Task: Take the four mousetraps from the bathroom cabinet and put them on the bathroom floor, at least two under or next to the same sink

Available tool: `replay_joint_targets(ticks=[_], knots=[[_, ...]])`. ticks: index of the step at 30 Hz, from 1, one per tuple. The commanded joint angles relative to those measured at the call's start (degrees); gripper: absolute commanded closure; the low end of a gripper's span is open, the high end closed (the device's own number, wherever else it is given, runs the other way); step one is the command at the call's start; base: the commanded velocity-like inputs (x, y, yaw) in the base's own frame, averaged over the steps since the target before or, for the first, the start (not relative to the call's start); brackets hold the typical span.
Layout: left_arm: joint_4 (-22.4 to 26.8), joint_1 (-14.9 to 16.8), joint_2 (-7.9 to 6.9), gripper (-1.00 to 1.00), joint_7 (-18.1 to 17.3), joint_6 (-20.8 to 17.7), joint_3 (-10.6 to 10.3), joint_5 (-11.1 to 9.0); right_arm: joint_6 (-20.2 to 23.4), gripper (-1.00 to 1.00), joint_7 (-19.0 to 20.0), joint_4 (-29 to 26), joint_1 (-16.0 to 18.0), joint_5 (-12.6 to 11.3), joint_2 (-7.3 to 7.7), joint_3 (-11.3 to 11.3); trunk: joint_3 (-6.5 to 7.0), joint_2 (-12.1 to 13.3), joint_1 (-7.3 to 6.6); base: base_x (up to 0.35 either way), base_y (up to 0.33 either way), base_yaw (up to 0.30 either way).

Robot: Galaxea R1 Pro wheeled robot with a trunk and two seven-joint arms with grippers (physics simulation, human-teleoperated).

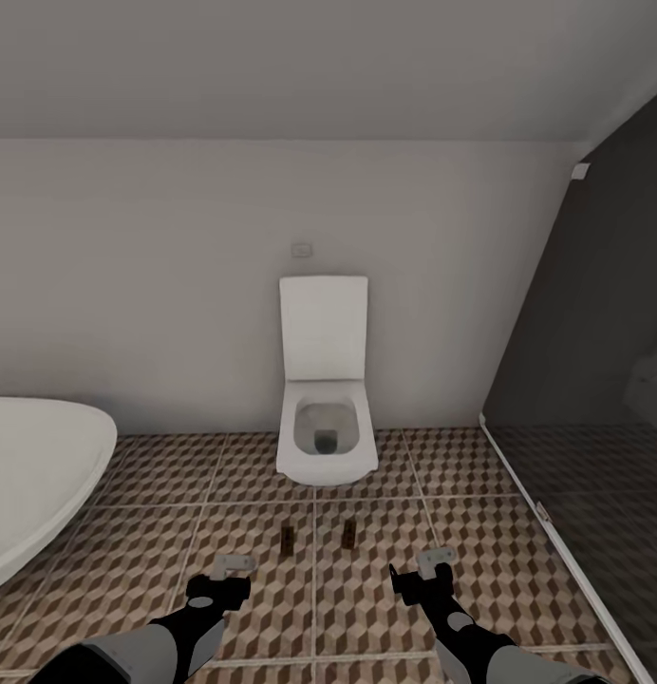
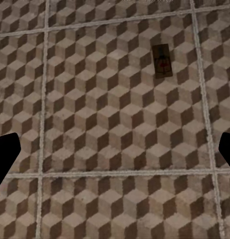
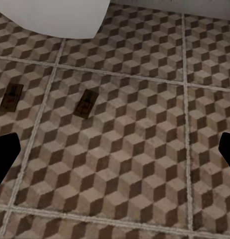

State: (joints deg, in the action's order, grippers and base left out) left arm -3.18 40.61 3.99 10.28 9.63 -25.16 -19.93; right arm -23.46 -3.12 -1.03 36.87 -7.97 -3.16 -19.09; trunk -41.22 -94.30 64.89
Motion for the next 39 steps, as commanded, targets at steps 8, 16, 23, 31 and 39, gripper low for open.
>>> replay_joint_targets(ticks=[8, 16, 23, 31, 39], knots=[[-0.2, 0.1, 0.06, -1.0, 0.0, 0.4, -0.5, -0.5, -0.2, -1.0, -0.1, 0.1, 0.0, -0.6, -0.06, -0.5, 1.39, 3.2, -1.77, 0.0, 0.0, 0.0], [-0.2, 0.1, 0.06, -1.0, 0.1, 0.4, -0.5, -0.5, -0.2, -1.0, -0.2, 0.1, 0.0, -0.6, -0.01, -0.5, 2.83, 6.4, -3.53, 0.0, 0.0, 0.0], [-0.2, 0.1, 0.02, -1.0, 0.1, 0.4, -0.5, -0.5, -0.2, -1.0, -0.2, 0.1, 0.0, -0.6, -0.02, -0.5, 4.08, 9.2, -5.06, 0.0, 0.0, 0.0], [-0.2, 0.1, -0.01, -1.0, 0.1, 0.4, -0.5, -0.5, -0.2, -1.0, -0.2, 0.1, 0.0, -0.6, -0.03, -0.5, 5.52, 12.4, -6.82, 0.0, 0.0, 0.0], [-0.1, 0.1, -0.03, -1.0, 0.1, 0.4, -0.5, -0.5, -0.2, -1.0, -0.2, 0.1, 0.0, -0.6, -0.01, -0.5, 6.96, 15.6, -8.58, 0.0, 0.0, 0.0]])
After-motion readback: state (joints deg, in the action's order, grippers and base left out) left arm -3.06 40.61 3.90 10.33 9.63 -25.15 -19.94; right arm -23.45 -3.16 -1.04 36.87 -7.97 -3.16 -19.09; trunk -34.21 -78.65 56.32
